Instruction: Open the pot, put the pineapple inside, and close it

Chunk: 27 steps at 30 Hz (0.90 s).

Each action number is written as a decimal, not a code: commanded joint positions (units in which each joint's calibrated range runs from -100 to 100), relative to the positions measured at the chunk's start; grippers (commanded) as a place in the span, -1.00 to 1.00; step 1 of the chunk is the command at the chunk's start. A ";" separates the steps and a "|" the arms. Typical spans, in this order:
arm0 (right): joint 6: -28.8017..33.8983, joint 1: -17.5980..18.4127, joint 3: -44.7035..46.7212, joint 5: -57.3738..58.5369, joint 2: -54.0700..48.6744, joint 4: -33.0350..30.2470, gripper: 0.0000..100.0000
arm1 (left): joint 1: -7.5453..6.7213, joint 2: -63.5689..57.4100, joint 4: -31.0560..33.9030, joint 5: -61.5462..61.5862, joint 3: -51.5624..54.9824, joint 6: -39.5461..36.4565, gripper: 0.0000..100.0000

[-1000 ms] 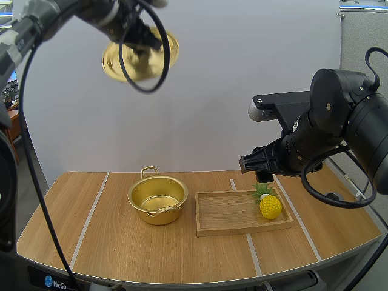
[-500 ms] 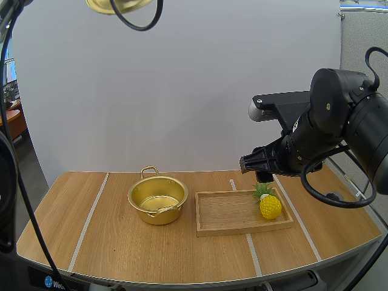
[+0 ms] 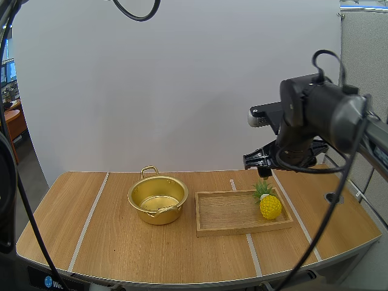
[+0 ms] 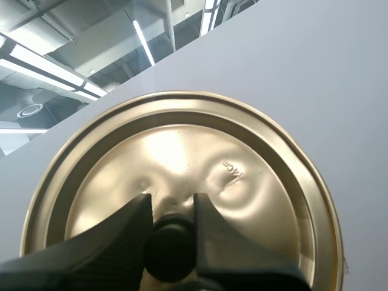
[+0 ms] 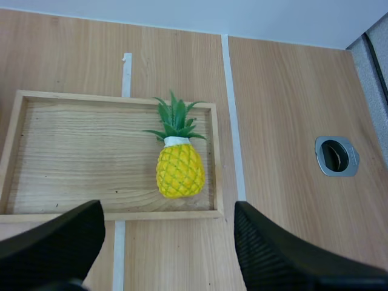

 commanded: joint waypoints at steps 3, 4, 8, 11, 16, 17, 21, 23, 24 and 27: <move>-0.79 -4.25 -0.39 -7.79 5.90 -0.28 1.00 | -0.10 -0.37 0.41 -1.90 -0.48 -0.12 -1.00; -2.19 -5.13 -0.51 -8.12 6.88 0.43 1.00 | -0.10 -0.37 0.41 -1.90 -0.48 -0.12 -1.00; -10.98 -9.18 -0.93 -8.33 9.72 9.84 1.00 | -0.10 -0.37 0.41 -1.90 -0.48 -0.12 -1.00; -15.78 -11.27 -0.93 -9.30 9.72 13.53 1.00 | -0.10 -0.37 0.41 -1.90 -0.48 -0.12 -1.00; -20.63 -12.24 -0.93 -11.57 9.72 13.53 1.00 | -0.10 -0.37 0.41 -1.90 -0.48 -0.12 -1.00; -21.60 -12.24 -0.93 -12.05 9.72 13.53 1.00 | -0.10 -0.37 0.41 -1.90 -0.48 -0.12 -1.00; -24.50 -12.24 -0.93 -13.42 11.97 13.90 1.00 | -0.10 -0.37 0.41 -1.90 -0.48 -0.12 -1.00; -25.15 -12.24 -0.93 -14.69 13.90 14.28 1.00 | -0.10 -0.37 0.41 -1.90 -0.48 -0.12 -1.00; -25.66 -12.24 -0.93 -15.34 15.05 14.28 1.00 | -0.10 -0.37 0.41 -1.90 -0.48 -0.12 -1.00; -27.33 -12.24 -0.93 -17.68 18.26 14.28 1.00 | -0.10 -0.37 0.41 -1.90 -0.48 -0.12 -1.00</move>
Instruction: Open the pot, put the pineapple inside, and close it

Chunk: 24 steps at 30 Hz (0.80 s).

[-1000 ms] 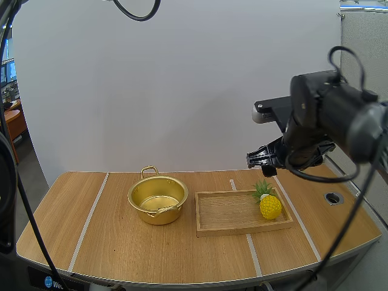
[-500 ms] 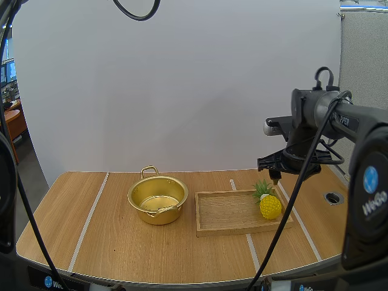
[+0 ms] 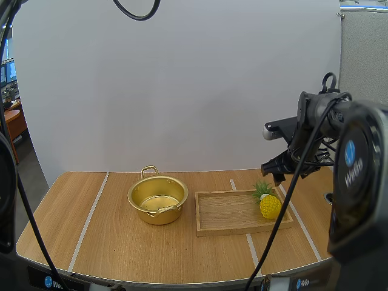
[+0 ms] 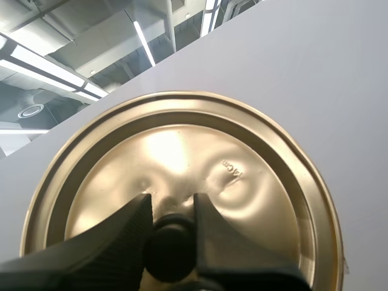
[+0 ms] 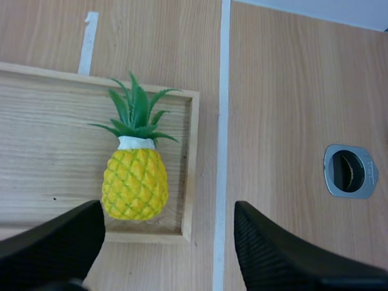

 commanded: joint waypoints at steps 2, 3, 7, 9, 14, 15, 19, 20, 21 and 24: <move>-3.26 -0.23 -0.47 -3.69 3.57 2.07 1.00 | -0.10 -0.37 0.41 -1.90 -0.48 -0.12 -1.00; -4.52 -0.23 -0.47 -3.89 4.50 3.44 1.00 | -0.10 -0.37 0.41 -1.90 -0.48 -0.12 -1.00; -7.72 -0.23 -0.47 -4.15 7.47 6.98 1.00 | -0.10 -0.37 0.41 -1.90 -0.48 -0.12 -1.00; -8.33 -0.23 -0.47 -4.36 9.00 7.26 1.00 | -0.10 -0.37 0.41 -1.90 -0.48 -0.12 -1.00; -8.74 -0.23 -0.47 -5.80 11.66 7.26 1.00 | -0.10 -0.37 0.41 -1.90 -0.48 -0.12 -1.00; -8.88 -0.23 -0.47 -6.10 12.15 7.37 1.00 | -0.10 -0.37 0.41 -1.90 -0.48 -0.12 -1.00; -10.04 -0.23 -0.47 -6.81 13.87 8.68 1.00 | -0.10 -0.37 0.41 -1.90 -0.48 -0.12 -1.00; -10.14 -0.23 -0.47 -7.00 14.23 8.68 1.00 | -0.10 -0.37 0.41 -1.90 -0.48 -0.12 -1.00; -10.14 -0.23 -0.47 -7.00 14.51 8.68 1.00 | -0.10 -0.37 0.41 -1.90 -0.48 -0.12 -1.00; -10.21 -0.23 -0.47 -7.16 15.35 9.33 1.00 | -0.10 -0.37 0.41 -1.90 -0.48 -0.12 -1.00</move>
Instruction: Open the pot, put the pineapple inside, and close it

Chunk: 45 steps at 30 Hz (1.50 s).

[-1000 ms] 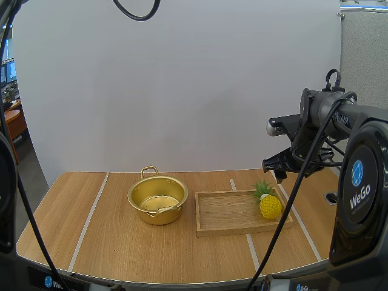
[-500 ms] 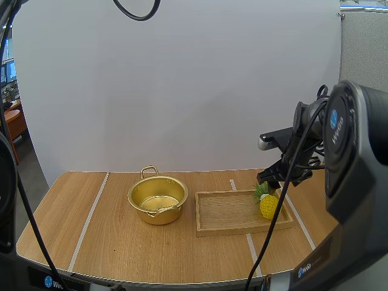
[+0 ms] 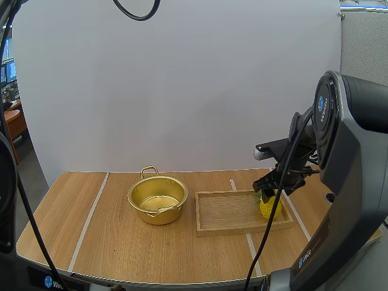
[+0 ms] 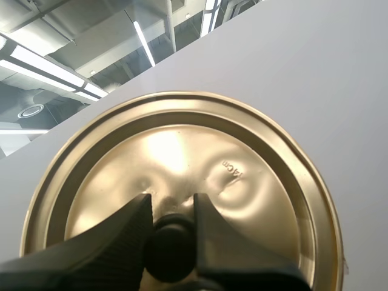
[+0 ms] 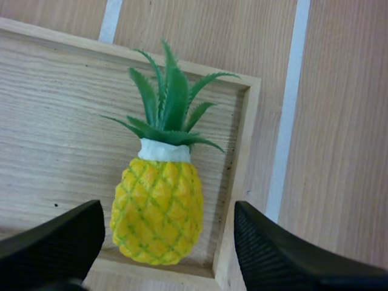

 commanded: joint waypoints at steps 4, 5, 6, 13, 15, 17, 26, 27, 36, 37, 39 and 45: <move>-1.67 -0.23 -0.47 -1.12 1.46 1.67 1.00 | -0.10 -0.37 0.41 -1.90 -0.48 -0.12 -1.00; -2.02 -0.23 -0.47 -1.12 1.73 1.94 1.00 | -0.10 -0.37 0.41 -1.90 -0.48 -0.12 -1.00; -2.13 -0.23 -0.47 -1.12 1.83 2.28 1.00 | -0.10 -0.37 0.41 -1.90 -0.48 -0.12 -1.00; -2.11 -0.23 -0.47 -1.87 4.05 2.28 1.00 | -0.10 -0.37 0.41 -1.90 -0.48 -0.12 -1.00; -2.34 -0.23 -0.47 -2.25 4.83 2.71 1.00 | -0.10 -0.37 0.41 -1.90 -0.48 -0.12 -1.00; -2.44 -0.11 -0.47 -3.01 5.73 2.71 1.00 | -0.10 -0.37 0.41 -1.90 -0.48 -0.12 -1.00; -2.66 1.38 -0.47 -5.49 9.15 2.71 1.00 | -0.10 -0.37 0.41 -1.90 -0.48 -0.12 -1.00; -2.66 1.38 -0.47 -5.78 9.15 2.71 1.00 | -0.10 -0.37 0.41 -1.90 -0.48 -0.12 -1.00; -2.66 1.38 -0.47 -8.53 10.44 2.71 1.00 | -0.10 -0.37 0.41 -1.90 -0.48 -0.12 -1.00; -2.66 1.38 -0.47 -8.75 11.00 2.71 1.00 | -0.10 -0.37 0.41 -1.90 -0.48 -0.12 -1.00; -2.41 1.38 -0.47 -8.75 11.65 2.71 1.00 | -0.10 -0.37 0.41 -1.90 -0.48 -0.12 -1.00; -2.41 1.38 -0.47 -8.96 13.42 2.71 1.00 | -0.10 -0.37 0.41 -1.90 -0.48 -0.12 -1.00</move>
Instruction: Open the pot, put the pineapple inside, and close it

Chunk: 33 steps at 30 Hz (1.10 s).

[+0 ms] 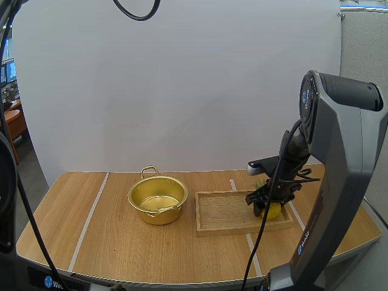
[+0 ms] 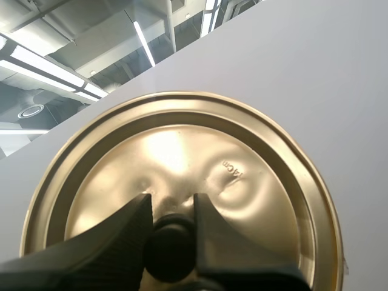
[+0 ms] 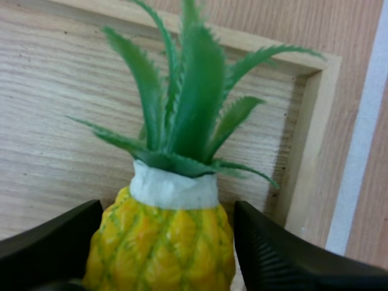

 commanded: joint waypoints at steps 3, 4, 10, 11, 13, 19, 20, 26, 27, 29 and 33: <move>-0.23 0.09 -0.36 -0.78 0.64 0.43 1.00 | -0.10 -0.37 0.41 -1.90 -0.48 -0.12 -1.00; -0.23 0.09 -0.36 -0.84 0.64 0.43 1.00 | -0.10 -0.37 0.41 -1.90 -0.48 -0.12 -1.00; 0.23 0.09 -0.36 0.70 0.64 0.43 -0.03 | -0.10 -0.37 0.41 -1.90 -0.48 -0.12 -1.00; 0.23 0.09 -0.36 1.19 0.64 0.43 -0.39 | -0.10 -0.37 0.41 -1.90 -0.48 -0.12 -1.00; 0.23 0.09 -0.36 1.74 0.64 0.43 -1.00 | -0.10 -0.37 0.41 -1.90 -0.48 -0.12 -1.00; 0.23 0.09 -0.36 1.74 -1.69 0.94 -1.00 | -0.10 -0.37 0.41 -1.90 -0.48 -0.12 -1.00; 0.23 0.09 -0.36 1.74 -3.06 1.49 -1.00 | -0.10 -0.37 0.41 -1.90 -0.48 -0.12 -1.00; -0.15 1.87 -0.36 3.02 -12.38 2.32 -1.00 | -0.10 -0.37 0.41 -1.90 -0.48 -0.12 -1.00; -0.15 3.02 -0.36 3.72 -15.19 2.32 -1.00 | -0.10 -0.37 0.41 -1.90 -0.48 -0.12 -1.00; -0.15 4.54 -0.36 4.85 -18.74 2.32 -1.00 | -0.10 -0.37 0.41 -1.90 -0.48 -0.12 -1.00; 1.46 9.31 -0.36 6.16 -25.10 2.47 -1.00 | -0.10 -0.37 0.41 -1.90 -0.48 -0.12 -1.00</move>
